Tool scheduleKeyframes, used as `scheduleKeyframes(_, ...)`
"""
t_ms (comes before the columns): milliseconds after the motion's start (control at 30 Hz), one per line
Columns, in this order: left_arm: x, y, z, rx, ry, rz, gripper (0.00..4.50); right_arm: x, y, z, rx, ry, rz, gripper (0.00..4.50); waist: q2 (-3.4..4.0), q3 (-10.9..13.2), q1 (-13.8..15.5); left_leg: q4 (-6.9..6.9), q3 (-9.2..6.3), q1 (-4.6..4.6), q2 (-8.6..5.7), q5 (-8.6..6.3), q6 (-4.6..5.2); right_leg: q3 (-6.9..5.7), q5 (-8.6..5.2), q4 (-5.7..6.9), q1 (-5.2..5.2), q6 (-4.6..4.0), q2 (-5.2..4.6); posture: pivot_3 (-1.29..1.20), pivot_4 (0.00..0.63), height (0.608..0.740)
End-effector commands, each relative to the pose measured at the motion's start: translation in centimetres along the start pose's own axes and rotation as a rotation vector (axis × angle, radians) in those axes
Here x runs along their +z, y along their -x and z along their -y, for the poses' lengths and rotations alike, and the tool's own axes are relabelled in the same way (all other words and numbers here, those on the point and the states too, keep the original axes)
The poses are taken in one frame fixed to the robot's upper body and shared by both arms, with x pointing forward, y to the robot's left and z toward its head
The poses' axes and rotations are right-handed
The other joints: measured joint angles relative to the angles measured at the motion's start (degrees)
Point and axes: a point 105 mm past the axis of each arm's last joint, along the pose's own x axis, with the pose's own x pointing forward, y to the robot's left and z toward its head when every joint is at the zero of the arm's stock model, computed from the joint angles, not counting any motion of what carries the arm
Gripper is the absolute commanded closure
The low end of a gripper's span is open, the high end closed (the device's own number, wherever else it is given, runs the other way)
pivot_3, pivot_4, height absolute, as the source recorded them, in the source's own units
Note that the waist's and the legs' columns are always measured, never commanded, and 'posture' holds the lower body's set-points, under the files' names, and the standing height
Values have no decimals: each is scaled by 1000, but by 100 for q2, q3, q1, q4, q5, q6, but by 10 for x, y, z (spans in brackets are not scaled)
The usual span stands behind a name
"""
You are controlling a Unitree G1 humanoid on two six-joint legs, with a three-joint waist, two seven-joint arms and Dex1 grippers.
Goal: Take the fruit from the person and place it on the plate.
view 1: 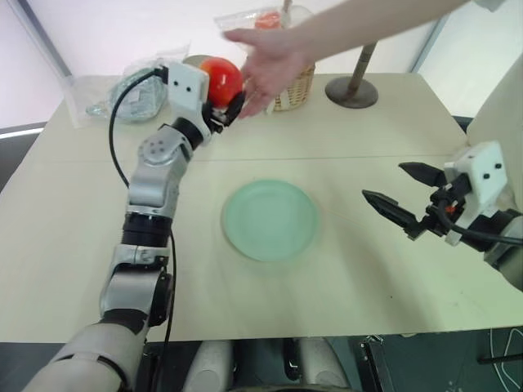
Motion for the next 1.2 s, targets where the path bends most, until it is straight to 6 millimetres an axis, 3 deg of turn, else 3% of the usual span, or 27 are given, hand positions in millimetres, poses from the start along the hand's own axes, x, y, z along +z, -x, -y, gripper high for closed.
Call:
scheduleKeyframes(33, 25, 9, 10, -164, -84, 45, 1468, 10, 1, 0, 0, 39, 27, 0, 0, 0, -7, 0, 0, 0, 0, 0, 0, 0, 0, 0, 0, 0, 0, 0, 150, 740)
scheduleKeyframes(167, 22, 27, 23, -436, -132, -35, 1468, 8, -1, -2, 24, 43, 15, 0, 2, 0, -9, -1, 1, 0, 0, 0, 0, -2, -1, -1, 0, -1, 4, 0, 150, 740)
scheduleKeyframes(367, -8, 57, 44, -858, -172, -230, 1468, -1, -4, -18, 151, 67, -47, 0, 2, 0, -1, -1, 2, 0, -1, 0, 0, -6, -1, -3, 0, -2, 3, 0, 150, 740)
scheduleKeyframes(533, -34, 74, 57, -1098, -201, -359, 1468, -8, -6, -29, 238, 87, -83, 0, 1, 0, -4, 0, 2, -2, -1, 0, 1, -6, -2, -8, 0, -3, 3, 0, 150, 740)
scheduleKeyframes(900, -51, 61, 75, -1247, -181, -386, 1468, -12, -11, -35, 241, 102, -73, 0, 1, 0, 0, 2, 2, -8, -1, -1, 4, -7, -2, -9, -2, -2, 4, 0, 150, 740)
scheduleKeyframes(967, -56, 61, 79, -1269, -187, -393, 456, -12, -10, -34, 235, 102, -70, 0, 1, 0, -13, 2, 2, -8, -1, -2, 5, -7, -1, -9, -4, -1, 5, 0, 150, 740)
scheduleKeyframes(1000, -58, 61, 81, -1278, -188, -397, 155, -11, -10, -34, 232, 104, -69, 0, 1, 0, -16, 1, 2, -8, -1, -2, 5, -7, -1, -8, -5, -1, 5, 0, 150, 740)
scheduleKeyframes(1200, -63, 61, 85, -1303, -209, -398, 62, -8, -11, -31, 219, 111, -59, 0, 1, 0, -8, 1, 1, -8, 0, -3, 6, -6, -1, -7, -5, -1, 4, 0, 150, 740)
